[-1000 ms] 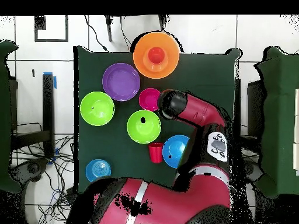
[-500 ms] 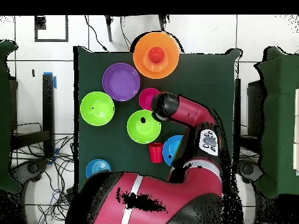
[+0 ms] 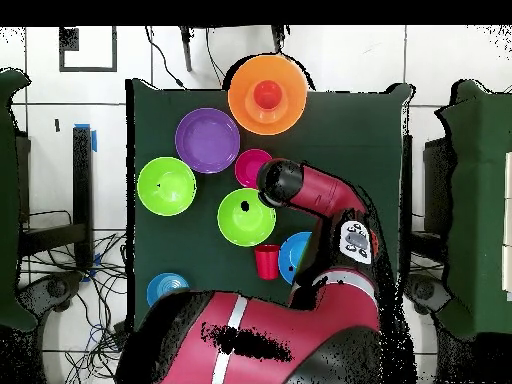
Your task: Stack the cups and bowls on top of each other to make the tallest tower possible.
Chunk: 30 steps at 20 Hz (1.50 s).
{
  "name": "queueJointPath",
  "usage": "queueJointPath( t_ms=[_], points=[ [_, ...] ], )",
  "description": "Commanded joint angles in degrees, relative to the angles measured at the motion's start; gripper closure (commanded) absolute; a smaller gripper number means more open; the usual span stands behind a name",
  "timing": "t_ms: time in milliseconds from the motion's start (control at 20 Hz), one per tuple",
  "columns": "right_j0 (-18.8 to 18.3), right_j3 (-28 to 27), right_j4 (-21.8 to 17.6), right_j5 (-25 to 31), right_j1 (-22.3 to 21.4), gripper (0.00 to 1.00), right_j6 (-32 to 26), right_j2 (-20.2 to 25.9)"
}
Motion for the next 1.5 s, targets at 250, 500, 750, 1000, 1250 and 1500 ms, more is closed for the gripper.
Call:
queueJointPath(
  t_ms=[250,500,750,1000,1250,1500],
  points=[
    [-0.49,0.51,-3.91,-2.4,2.99,0.0,0.32,7.31],
    [-0.62,1.0,-4.1,-2.48,2.69,0.0,0.26,7.31],
    [-0.36,0.6,-4.23,-1.94,2.67,0.0,0.24,6.86],
    [-0.49,0.69,-3.91,-1.73,2.45,0.0,0.26,7.3],
    [-0.24,1.71,-3.96,-0.7,0.74,0.0,0.09,7.12],
    [0.01,3.19,-3.7,1.13,-1.71,0.0,0.16,6.8]
  ],
)
